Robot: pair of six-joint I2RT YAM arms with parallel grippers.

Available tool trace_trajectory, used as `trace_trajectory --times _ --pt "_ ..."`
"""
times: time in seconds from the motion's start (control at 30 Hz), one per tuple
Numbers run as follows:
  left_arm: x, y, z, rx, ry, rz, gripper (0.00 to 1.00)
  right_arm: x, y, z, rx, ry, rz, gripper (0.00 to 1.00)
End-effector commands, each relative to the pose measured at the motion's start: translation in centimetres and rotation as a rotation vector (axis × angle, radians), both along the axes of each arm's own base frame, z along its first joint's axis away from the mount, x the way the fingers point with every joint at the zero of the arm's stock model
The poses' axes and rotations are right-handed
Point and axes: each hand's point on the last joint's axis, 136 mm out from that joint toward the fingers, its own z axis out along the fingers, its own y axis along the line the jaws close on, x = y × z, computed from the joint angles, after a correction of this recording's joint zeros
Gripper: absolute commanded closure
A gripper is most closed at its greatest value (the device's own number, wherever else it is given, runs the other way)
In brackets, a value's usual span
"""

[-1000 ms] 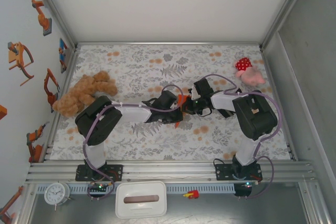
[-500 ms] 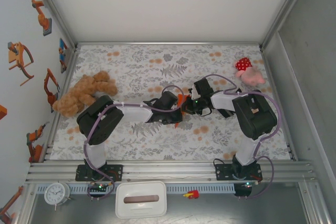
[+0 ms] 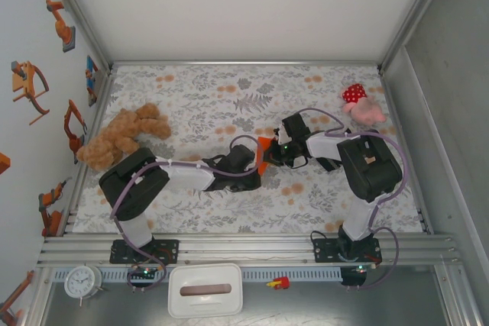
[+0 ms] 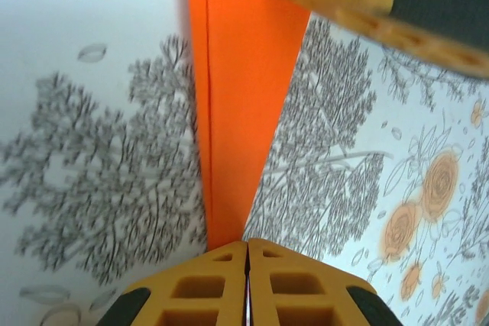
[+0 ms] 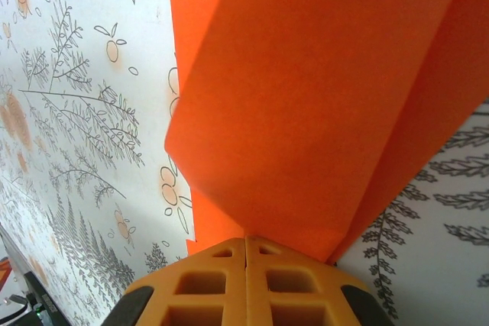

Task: Fold a paper plane with a square sheet of paper (pick it up from the middle)
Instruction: Fold the wing for the fifth time at the center of the table.

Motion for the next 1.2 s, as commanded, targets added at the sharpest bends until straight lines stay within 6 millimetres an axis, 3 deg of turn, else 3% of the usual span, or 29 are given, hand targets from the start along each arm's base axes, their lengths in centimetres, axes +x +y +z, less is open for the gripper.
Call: trace_trajectory --times 0.0,0.2,0.33,0.53,0.67,0.87,1.17 --pt "-3.9 3.9 -1.8 0.158 0.120 -0.026 0.90 -1.4 -4.0 -5.3 -0.214 0.096 -0.093 1.00" --pt "-0.4 1.5 5.3 0.039 -0.077 -0.032 0.88 -1.6 -3.3 -4.4 -0.148 0.106 -0.129 1.00" --pt "2.3 0.5 6.6 -0.017 -0.115 0.008 0.89 -1.3 -3.0 -3.9 -0.125 0.102 -0.141 1.00" --pt "5.0 -0.9 4.7 -0.032 -0.084 0.053 0.92 -1.2 -2.6 -3.4 -0.106 0.099 -0.140 1.00" --pt "5.7 -1.5 3.6 -0.042 -0.060 0.064 0.93 -1.0 -2.4 -3.0 -0.093 0.093 -0.135 1.00" --pt "5.6 -1.0 1.2 0.015 -0.013 0.078 0.94 -0.3 -1.8 -1.6 -0.062 0.061 -0.125 1.00" --pt "4.3 1.0 -1.5 0.110 0.050 0.096 0.96 2.1 -1.2 2.5 -0.070 -0.090 -0.039 1.00"
